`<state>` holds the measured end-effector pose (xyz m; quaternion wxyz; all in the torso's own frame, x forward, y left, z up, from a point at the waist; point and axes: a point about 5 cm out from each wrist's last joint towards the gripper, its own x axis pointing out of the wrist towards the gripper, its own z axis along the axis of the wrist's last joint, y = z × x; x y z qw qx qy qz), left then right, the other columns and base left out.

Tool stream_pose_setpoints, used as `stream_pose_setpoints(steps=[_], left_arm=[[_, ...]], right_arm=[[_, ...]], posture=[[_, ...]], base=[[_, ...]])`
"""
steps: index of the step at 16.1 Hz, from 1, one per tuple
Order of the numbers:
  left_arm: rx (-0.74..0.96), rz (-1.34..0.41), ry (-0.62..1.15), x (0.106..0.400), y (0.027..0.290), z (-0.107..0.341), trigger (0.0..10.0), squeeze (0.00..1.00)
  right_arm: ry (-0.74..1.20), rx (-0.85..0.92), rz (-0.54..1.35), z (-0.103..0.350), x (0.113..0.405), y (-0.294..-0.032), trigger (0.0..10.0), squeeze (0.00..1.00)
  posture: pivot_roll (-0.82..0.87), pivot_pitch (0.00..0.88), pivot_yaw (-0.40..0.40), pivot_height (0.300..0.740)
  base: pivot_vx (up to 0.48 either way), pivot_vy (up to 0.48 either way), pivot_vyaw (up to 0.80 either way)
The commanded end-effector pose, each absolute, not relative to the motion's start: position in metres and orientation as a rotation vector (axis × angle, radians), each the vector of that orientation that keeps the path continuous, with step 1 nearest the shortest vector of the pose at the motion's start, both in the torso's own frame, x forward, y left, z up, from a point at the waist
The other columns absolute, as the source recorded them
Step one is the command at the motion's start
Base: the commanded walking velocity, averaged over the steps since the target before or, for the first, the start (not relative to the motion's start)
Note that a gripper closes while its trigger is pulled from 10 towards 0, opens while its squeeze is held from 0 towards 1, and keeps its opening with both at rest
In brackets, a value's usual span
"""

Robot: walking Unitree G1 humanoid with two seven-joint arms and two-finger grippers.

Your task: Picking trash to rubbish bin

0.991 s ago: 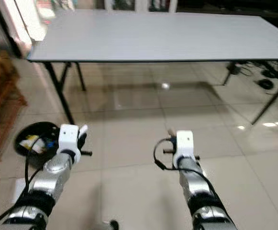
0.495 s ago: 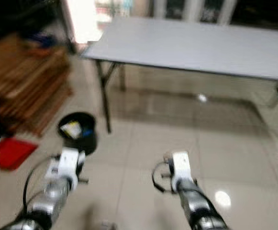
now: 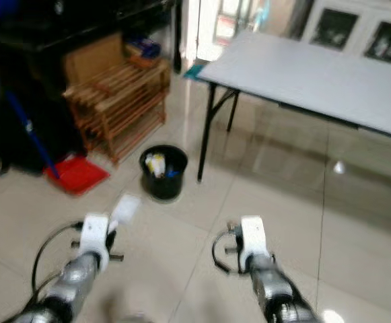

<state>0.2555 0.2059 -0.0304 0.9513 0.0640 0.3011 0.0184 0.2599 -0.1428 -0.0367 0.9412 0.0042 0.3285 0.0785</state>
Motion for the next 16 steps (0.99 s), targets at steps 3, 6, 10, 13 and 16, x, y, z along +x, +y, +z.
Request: stream_pose_setpoints(steps=[3,6,10,13,16], left_arm=[[0.138,0.016,0.671,0.250,0.198,-0.038,10.0,0.00],[0.153,0.007,0.700,0.246,0.197,-0.042,10.0,0.00],[0.173,0.012,0.729,0.242,0.198,-0.046,10.0,0.00],[0.184,0.020,0.738,0.239,0.202,-0.047,10.0,0.00],[0.179,0.031,0.740,0.239,0.204,-0.047,10.0,0.00]], right_arm=[[0.703,0.031,0.148,-0.043,0.252,-0.149,10.0,0.00],[0.726,0.043,0.139,-0.047,0.246,-0.149,10.0,0.00],[0.774,0.017,0.151,-0.056,0.234,-0.150,10.0,0.00],[0.814,-0.025,0.175,-0.063,0.224,-0.150,10.0,0.00],[0.811,0.000,0.154,-0.063,0.223,-0.151,10.0,0.00]], posture=[[0.04,0.051,-0.073,0.740],[0.04,0.055,-0.074,0.740],[0.04,0.054,-0.072,0.740],[0.04,0.052,-0.073,0.740],[0.04,0.050,-0.070,0.740]], base=[[0.000,0.000,0.00],[0.296,0.000,0.00],[0.383,0.000,0.00],[0.391,0.000,0.17],[0.379,0.000,0.53]])
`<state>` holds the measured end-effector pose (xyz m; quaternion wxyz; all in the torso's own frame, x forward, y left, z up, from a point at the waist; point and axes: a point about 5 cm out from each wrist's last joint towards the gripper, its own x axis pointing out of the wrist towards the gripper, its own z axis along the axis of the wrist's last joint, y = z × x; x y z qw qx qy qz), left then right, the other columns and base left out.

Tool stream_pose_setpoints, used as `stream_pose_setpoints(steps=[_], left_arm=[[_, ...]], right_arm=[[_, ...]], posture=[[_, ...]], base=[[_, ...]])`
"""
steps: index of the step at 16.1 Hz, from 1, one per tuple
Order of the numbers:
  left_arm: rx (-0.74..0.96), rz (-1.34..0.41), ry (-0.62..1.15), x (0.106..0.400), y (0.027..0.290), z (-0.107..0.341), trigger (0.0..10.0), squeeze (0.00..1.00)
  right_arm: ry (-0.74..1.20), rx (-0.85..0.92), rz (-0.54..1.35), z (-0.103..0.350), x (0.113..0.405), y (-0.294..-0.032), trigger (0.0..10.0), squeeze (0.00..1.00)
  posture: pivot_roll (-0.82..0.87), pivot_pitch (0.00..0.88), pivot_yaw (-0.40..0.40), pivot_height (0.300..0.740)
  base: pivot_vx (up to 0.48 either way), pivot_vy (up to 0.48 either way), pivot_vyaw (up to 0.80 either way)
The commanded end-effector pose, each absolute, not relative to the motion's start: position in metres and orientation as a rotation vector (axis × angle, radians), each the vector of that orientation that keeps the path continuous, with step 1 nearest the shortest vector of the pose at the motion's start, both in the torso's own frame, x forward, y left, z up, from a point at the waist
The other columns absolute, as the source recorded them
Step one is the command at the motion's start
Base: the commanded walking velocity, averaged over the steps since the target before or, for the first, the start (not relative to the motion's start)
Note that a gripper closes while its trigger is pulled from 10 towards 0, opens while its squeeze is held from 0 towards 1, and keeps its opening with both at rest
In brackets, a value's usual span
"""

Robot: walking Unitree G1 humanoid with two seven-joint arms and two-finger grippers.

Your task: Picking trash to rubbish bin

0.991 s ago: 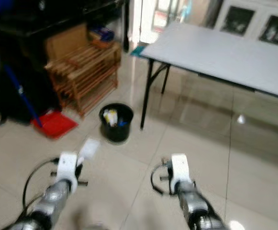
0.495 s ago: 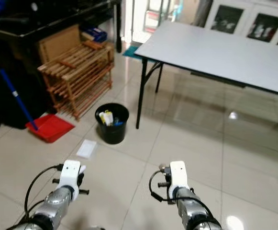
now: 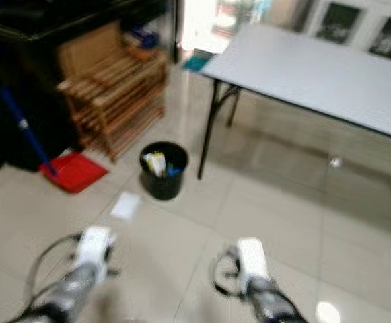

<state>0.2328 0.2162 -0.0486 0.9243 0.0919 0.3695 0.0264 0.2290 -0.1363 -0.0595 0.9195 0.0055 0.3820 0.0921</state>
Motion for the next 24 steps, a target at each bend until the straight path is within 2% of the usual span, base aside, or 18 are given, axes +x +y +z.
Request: stream_pose_setpoints(steps=[1,18,24], left_arm=[[0.179,0.029,0.738,0.2397,0.2030,-0.0466,10.0,0.00],[0.209,0.009,0.751,0.2381,0.2016,-0.0481,10.0,0.00],[0.200,0.025,0.755,0.2380,0.2032,-0.0481,10.0,0.00]], right_arm=[[0.806,0.008,0.145,-0.0627,0.2239,-0.1517,10.0,0.00],[0.811,0.002,0.137,-0.0649,0.2203,-0.1508,10.0,0.00],[0.807,0.001,0.144,-0.0626,0.2244,-0.1498,10.0,0.00]], posture=[[0.04,0.053,-0.070,0.740],[0.05,0.011,-0.065,0.740],[0.05,0.037,-0.072,0.740]], base=[[0.375,0.000,0.00],[0.409,0.000,0.00],[0.479,0.000,0.00]])
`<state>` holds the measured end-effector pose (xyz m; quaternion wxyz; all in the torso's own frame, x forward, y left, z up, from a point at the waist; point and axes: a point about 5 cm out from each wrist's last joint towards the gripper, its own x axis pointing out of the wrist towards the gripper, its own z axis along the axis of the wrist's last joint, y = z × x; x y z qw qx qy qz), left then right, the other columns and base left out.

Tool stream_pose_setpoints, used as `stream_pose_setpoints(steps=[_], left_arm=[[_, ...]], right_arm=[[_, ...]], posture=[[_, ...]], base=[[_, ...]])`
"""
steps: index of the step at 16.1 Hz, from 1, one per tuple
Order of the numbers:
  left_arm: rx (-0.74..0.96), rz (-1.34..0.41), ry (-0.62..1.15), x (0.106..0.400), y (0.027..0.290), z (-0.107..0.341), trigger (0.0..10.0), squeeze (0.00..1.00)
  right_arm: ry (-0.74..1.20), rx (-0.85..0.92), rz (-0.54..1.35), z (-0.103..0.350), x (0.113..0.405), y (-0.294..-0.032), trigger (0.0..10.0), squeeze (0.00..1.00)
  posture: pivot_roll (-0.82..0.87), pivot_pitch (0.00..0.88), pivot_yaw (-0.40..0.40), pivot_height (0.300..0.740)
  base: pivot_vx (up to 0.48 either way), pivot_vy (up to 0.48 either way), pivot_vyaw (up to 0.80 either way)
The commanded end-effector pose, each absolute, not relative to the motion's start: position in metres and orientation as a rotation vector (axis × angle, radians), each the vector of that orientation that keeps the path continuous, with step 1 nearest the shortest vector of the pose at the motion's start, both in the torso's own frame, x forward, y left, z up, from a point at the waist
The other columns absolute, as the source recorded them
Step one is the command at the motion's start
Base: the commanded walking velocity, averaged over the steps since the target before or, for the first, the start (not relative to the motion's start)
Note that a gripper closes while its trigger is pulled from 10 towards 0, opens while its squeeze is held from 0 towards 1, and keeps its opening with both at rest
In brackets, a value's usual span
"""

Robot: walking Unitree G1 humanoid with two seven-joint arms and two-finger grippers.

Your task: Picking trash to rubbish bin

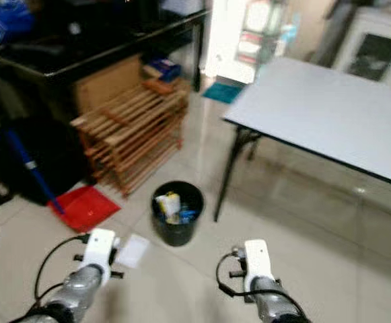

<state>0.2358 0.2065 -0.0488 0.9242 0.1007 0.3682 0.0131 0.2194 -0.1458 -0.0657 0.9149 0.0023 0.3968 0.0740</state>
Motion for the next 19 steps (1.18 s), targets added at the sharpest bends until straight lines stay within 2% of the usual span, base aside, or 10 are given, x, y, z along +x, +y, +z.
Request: stream_pose_setpoints(steps=[1,7,10,19], left_arm=[[0.199,0.026,0.755,0.2381,0.2032,-0.0480,10.0,0.00],[0.190,0.039,0.752,0.2396,0.2046,-0.0469,10.0,0.00],[0.189,0.038,0.748,0.2407,0.2040,-0.0462,10.0,0.00],[0.191,0.032,0.733,0.2443,0.2030,-0.0436,10.0,0.00]], right_arm=[[0.806,-0.002,0.146,-0.0625,0.2246,-0.1499,10.0,0.00],[0.800,-0.020,0.168,-0.0606,0.2275,-0.1503,10.0,0.00],[0.805,-0.022,0.172,-0.0611,0.2270,-0.1489,10.0,0.00],[0.804,0.001,0.151,-0.0615,0.2263,-0.1497,10.0,0.00]], posture=[[0.05,0.038,-0.072,0.740],[0.05,0.044,-0.075,0.740],[0.05,0.044,-0.075,0.740],[0.05,0.050,-0.070,0.740]], base=[[0.480,0.000,0.00],[0.476,0.000,0.00],[0.480,0.000,0.68],[0.477,0.000,0.00]])
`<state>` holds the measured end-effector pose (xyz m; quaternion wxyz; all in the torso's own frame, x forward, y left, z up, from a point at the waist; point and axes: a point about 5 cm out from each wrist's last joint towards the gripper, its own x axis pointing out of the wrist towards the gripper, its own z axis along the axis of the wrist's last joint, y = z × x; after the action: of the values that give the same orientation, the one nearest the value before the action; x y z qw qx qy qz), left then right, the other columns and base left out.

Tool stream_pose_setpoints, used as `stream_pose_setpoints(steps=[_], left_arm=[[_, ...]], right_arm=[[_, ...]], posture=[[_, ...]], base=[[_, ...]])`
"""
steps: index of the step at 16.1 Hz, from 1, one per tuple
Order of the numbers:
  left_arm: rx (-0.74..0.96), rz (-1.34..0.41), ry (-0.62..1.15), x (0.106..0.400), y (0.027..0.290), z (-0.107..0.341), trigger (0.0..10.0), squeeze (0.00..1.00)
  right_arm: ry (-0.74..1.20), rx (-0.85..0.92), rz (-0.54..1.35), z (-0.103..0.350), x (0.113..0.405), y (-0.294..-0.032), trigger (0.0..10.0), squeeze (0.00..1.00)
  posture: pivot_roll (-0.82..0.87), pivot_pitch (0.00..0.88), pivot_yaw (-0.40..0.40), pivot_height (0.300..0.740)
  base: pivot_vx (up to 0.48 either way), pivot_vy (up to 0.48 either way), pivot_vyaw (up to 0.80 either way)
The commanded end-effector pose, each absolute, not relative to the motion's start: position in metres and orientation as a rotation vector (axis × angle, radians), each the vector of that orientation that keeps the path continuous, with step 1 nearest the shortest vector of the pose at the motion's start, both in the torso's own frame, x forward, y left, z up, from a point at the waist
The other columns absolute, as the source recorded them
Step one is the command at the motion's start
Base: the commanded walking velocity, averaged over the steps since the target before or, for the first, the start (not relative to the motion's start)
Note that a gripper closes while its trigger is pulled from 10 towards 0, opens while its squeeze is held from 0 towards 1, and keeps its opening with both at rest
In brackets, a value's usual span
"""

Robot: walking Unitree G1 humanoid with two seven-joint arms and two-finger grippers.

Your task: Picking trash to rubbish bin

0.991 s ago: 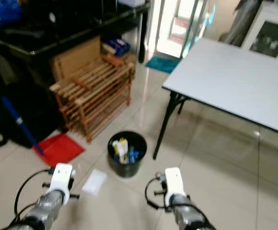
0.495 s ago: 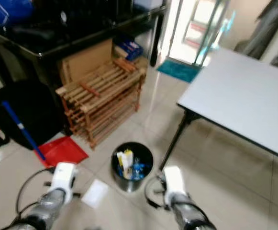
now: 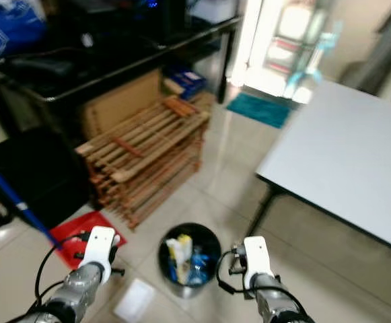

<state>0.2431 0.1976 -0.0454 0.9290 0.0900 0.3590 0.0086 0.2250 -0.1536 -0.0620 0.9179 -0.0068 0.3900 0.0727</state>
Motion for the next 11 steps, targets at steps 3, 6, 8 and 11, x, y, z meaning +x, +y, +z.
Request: stream_pose_setpoints(steps=[3,6,8,11], left_arm=[[0.189,0.034,0.734,0.2440,0.2033,-0.0438,10.0,0.00],[0.189,0.034,0.736,0.2430,0.2034,-0.0444,10.0,0.00],[0.177,0.028,0.728,0.2430,0.2031,-0.0442,10.0,0.00],[0.172,0.020,0.723,0.2434,0.2018,-0.0440,10.0,0.00]], right_arm=[[0.808,0.008,0.150,-0.0617,0.2262,-0.1491,10.0,0.00],[0.805,0.002,0.157,-0.0616,0.2262,-0.1482,10.0,0.00],[0.807,0.001,0.157,-0.0617,0.2261,-0.1480,10.0,0.00],[0.809,-0.002,0.161,-0.0618,0.2260,-0.1477,10.0,0.00]], posture=[[0.05,0.051,-0.072,0.740],[0.05,0.054,-0.073,0.740],[0.05,0.054,-0.074,0.740],[0.05,0.054,-0.075,0.740]], base=[[0.480,0.000,-0.19],[0.480,0.000,0.00],[0.474,0.000,0.00],[0.000,0.000,0.00]])
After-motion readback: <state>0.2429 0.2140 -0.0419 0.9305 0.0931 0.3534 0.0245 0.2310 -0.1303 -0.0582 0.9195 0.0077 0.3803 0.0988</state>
